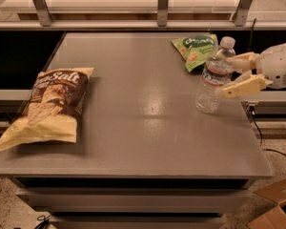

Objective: Move water bottle near brown chip bag

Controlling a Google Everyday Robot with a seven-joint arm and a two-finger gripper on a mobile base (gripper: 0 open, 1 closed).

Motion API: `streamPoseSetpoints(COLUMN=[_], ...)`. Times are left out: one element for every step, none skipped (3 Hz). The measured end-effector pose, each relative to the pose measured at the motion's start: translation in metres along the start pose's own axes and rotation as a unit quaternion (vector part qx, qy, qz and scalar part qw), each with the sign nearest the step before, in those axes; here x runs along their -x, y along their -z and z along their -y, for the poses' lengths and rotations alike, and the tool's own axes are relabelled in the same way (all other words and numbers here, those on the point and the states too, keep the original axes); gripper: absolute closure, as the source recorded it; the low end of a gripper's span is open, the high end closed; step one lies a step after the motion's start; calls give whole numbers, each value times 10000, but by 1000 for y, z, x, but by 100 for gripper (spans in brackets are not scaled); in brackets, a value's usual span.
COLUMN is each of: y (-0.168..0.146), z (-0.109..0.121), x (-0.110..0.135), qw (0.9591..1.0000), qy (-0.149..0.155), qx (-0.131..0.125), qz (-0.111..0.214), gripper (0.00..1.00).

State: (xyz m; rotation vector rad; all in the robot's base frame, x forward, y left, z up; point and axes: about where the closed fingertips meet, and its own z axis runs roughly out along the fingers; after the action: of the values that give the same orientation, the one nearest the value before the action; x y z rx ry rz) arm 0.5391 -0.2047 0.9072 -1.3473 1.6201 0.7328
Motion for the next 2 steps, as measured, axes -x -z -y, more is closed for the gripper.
streamPoseSetpoints(y=[-2, -5], z=[0, -2], x=[6, 16], qw=[9999, 9996], qy=[78, 220], qx=[51, 131], qz=[46, 91], gripper=[65, 88])
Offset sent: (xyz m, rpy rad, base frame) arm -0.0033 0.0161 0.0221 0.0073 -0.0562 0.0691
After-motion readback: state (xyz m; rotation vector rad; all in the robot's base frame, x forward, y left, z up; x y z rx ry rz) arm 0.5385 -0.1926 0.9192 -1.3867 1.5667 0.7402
